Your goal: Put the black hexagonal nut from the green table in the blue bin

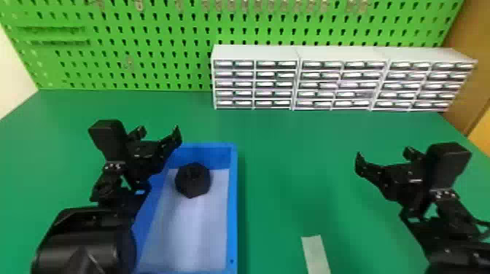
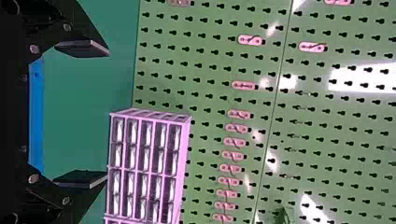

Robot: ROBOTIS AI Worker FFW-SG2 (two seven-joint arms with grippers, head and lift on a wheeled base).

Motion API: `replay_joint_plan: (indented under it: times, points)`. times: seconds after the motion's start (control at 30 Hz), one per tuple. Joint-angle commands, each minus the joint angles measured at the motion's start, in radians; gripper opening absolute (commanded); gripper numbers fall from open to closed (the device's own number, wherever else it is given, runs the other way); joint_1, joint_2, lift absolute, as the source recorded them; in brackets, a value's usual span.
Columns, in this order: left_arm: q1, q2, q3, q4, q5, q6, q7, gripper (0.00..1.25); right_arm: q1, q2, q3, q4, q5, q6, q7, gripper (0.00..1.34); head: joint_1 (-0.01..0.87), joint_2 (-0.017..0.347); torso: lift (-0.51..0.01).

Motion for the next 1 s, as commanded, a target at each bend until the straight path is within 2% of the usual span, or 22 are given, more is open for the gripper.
replay_joint_plan:
  times: [0.0,0.97]
  points:
    - [0.0,-0.003,0.0,-0.001,0.0,0.0,0.001,0.92,0.0,-0.002,0.001,0.0,0.0,-0.001,0.0,1.25,0.686,0.051,-0.097]
    - [0.0,-0.003,0.0,-0.001,0.0,0.0,0.001,0.92,0.003,-0.003,0.0,0.0,-0.009,-0.001,0.0,1.25,0.686,0.051,-0.097]
